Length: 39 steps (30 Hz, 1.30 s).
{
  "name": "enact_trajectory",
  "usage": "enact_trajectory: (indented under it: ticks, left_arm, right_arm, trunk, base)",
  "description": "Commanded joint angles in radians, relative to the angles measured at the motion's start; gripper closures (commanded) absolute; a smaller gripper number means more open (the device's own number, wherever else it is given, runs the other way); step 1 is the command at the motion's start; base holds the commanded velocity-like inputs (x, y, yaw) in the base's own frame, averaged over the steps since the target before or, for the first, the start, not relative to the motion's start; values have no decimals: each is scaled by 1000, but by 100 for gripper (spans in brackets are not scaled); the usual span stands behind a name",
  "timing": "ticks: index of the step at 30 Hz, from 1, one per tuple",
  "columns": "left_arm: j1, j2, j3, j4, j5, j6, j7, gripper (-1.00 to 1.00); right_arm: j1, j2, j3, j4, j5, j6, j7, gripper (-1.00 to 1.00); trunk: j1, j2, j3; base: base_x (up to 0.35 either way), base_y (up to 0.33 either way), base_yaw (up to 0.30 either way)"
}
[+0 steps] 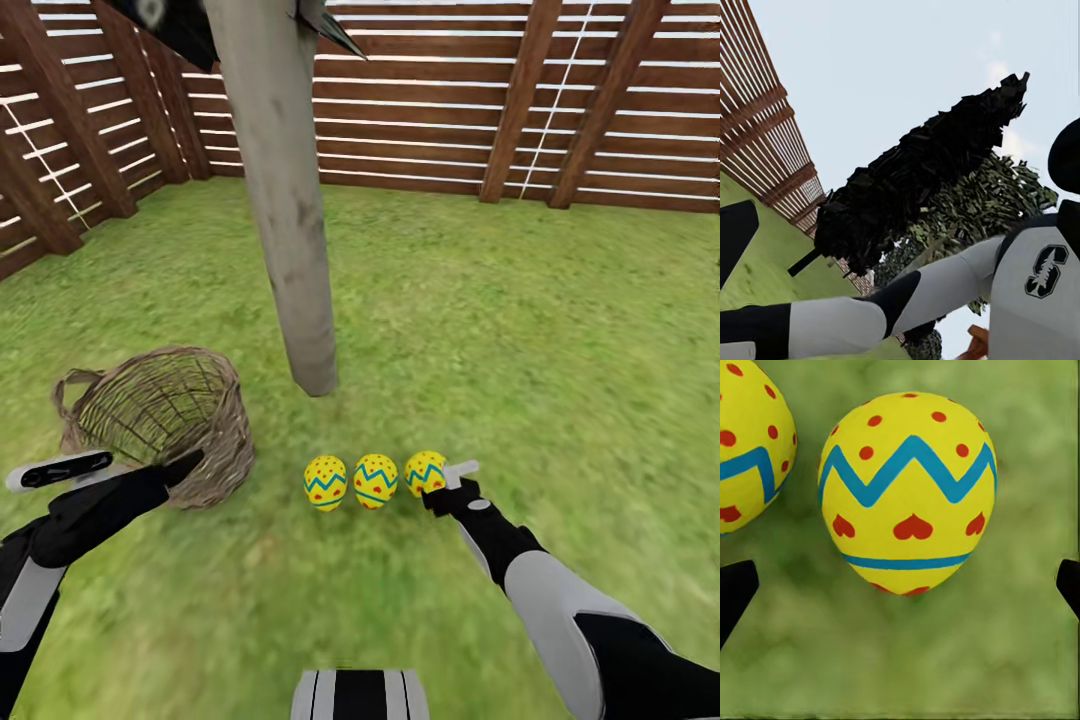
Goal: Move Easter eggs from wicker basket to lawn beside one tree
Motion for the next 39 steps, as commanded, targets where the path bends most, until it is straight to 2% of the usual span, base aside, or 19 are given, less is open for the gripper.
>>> enact_trajectory:
  ticks: [1,3,6,8,13,16,17,18,20,21,24,27,29,31,34,35,36,37,39]
  left_arm:
    - [0,-2,-1,0,0,11,-3,-100]
    - [0,-6,-3,0,0,11,16,-100]
    - [0,-15,-4,2,0,10,115,-100]
    - [0,-35,-5,2,0,10,177,-100]
    - [-1,-47,-6,8,-2,7,216,-100]
    - [-2,-48,-6,11,-2,6,308,-100]
    - [-2,-49,-7,11,-2,5,330,-100]
    - [-2,-50,-34,13,-2,3,361,-100]
    - [-5,-53,-129,13,-1,-6,466,-100]
    - [-12,-66,-158,14,0,-7,521,-100]
    - [-25,-100,-177,15,-1,-4,571,-100]
    - [-26,-103,-190,14,-1,2,658,-100]
    - [-13,-96,-205,22,-2,0,678,-100]
    - [6,-88,-207,101,-3,-5,681,-100]
    - [24,-64,-209,216,-5,-11,681,-100]
    - [32,-52,-209,259,-5,-13,681,-100]
    - [57,-31,-209,352,-5,-48,679,-100]
    - [77,-1,-225,500,-5,-161,674,-100]
    - [79,4,-296,578,-5,-191,673,-100]
  right_arm:
    - [1,0,-13,-2,9,6,4,-100]
    - [2,-1,-19,-1,7,7,4,-100]
    - [3,-3,-20,6,6,80,5,-100]
    - [7,-12,-20,9,6,93,5,-100]
    - [52,-63,-20,34,6,97,5,-100]
    - [89,-90,-20,45,7,95,17,-100]
    - [103,-95,-20,46,6,94,47,-100]
    - [117,-106,-20,46,6,90,91,-100]
    - [150,-127,-20,46,2,82,177,-100]
    - [167,-136,-20,46,-14,67,211,-100]
    - [207,-142,-19,46,-47,-2,237,-100]
    - [240,-146,-19,46,-49,-22,239,-100]
    - [274,-148,-19,46,-49,-67,239,-100]
    - [308,-156,-19,47,-52,-130,238,-100]
    - [325,-160,-19,50,-53,-149,238,-100]
    - [326,-160,-19,58,-53,-151,238,-100]
    - [327,-159,-19,65,-53,-151,237,-100]
    - [328,-155,-19,68,-53,-152,235,-100]
    - [328,-154,-19,74,-53,-152,234,-100]
  trunk:
    - [-1,0,3]
    - [-2,0,11]
    - [-3,1,23]
    - [-4,2,30]
    - [-6,3,50]
    - [-8,4,61]
    - [-8,4,65]
    - [-9,4,69]
    - [-10,4,77]
    - [-10,5,81]
    - [-11,5,92]
    - [-13,6,104]
    - [-14,7,112]
    - [-14,7,119]
    - [-16,8,131]
    - [-16,8,135]
    - [-17,8,139]
    - [-17,8,143]
    - [-18,9,150]
  base:
    - [-96,0,0]
    - [-35,0,0]
    - [-3,0,0]
    - [0,0,0]
    - [0,0,0]
    - [0,0,0]
    - [0,0,0]
    - [0,0,0]
    - [0,0,0]
    - [0,0,0]
    - [0,0,0]
    - [0,0,0]
    - [0,0,0]
    - [0,0,0]
    - [0,0,0]
    - [0,0,0]
    - [0,0,0]
    - [0,0,0]
    - [0,0,0]
